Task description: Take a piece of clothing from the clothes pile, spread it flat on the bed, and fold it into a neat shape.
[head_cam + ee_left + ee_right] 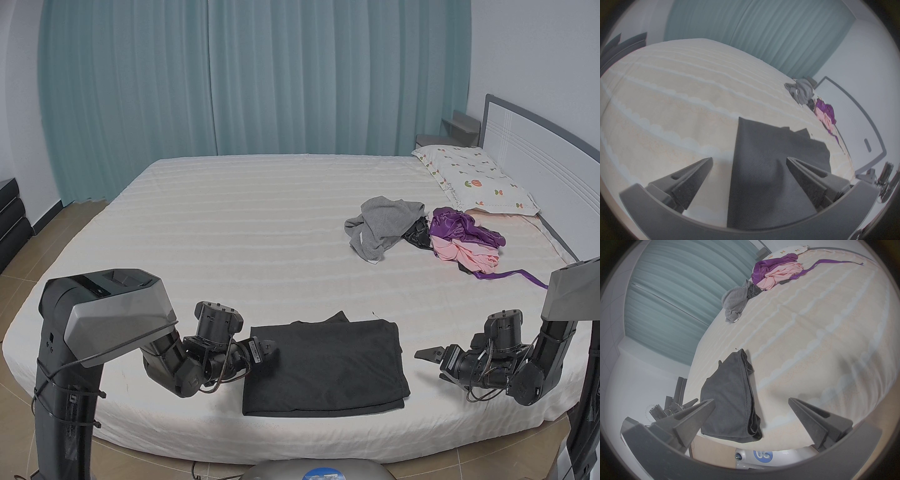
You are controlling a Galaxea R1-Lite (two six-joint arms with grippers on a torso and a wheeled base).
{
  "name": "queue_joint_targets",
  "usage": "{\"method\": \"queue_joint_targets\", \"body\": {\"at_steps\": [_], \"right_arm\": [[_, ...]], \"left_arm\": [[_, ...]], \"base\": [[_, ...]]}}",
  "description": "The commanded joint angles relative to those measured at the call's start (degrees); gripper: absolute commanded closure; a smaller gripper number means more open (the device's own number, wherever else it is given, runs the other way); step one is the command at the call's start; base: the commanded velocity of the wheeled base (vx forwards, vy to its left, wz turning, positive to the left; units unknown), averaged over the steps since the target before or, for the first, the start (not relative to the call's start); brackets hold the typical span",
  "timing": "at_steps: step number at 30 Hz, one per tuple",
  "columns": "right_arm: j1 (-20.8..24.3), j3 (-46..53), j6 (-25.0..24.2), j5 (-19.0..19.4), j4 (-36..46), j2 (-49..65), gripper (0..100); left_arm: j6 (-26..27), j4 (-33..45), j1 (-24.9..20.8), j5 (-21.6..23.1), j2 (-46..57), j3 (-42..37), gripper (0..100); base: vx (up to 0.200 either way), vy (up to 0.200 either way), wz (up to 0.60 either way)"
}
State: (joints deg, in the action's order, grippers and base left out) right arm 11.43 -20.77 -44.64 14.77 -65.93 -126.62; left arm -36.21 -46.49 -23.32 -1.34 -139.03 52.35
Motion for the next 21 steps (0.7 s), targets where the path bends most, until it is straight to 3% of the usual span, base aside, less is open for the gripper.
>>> {"method": "queue_joint_targets", "body": {"at_steps": [1,21], "right_arm": [[0.08,0.03,-0.01,0.08,0.01,-0.29,0],[0.08,0.12,-0.09,0.08,0.01,-0.20,0]], "left_arm": [[1.40,-0.09,-0.32,0.02,-2.12,-0.14,0],[-2.64,-0.44,-3.05,0.90,-1.33,-0.14,0]], "base": [[0.000,0.000,0.00],[0.000,0.000,0.00]]}}
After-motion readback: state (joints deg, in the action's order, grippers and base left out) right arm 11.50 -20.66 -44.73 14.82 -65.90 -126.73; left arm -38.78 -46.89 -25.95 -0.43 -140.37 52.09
